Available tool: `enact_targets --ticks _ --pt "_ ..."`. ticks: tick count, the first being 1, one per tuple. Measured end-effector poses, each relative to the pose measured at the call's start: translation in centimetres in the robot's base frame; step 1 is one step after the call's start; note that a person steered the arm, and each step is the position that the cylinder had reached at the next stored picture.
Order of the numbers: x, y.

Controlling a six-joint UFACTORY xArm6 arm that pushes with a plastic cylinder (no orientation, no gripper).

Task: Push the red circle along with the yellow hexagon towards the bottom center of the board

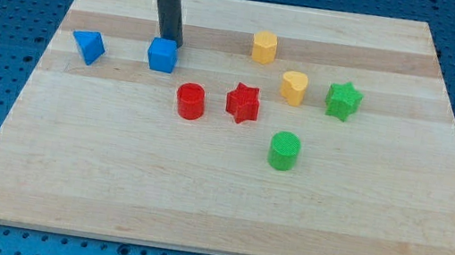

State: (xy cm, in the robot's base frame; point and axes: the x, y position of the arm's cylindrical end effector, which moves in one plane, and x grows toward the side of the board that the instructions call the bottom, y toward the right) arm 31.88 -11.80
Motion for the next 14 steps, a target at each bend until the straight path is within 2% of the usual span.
enact_targets --ticks 1,3,6,7,10,12,14 --pt "-0.4 2.4" --pt "-4.8 5.2" --pt "-5.2 14.0" --pt "-4.2 15.2" --pt "9.4 13.7" --pt "11.3 13.7" --pt "9.7 14.4"
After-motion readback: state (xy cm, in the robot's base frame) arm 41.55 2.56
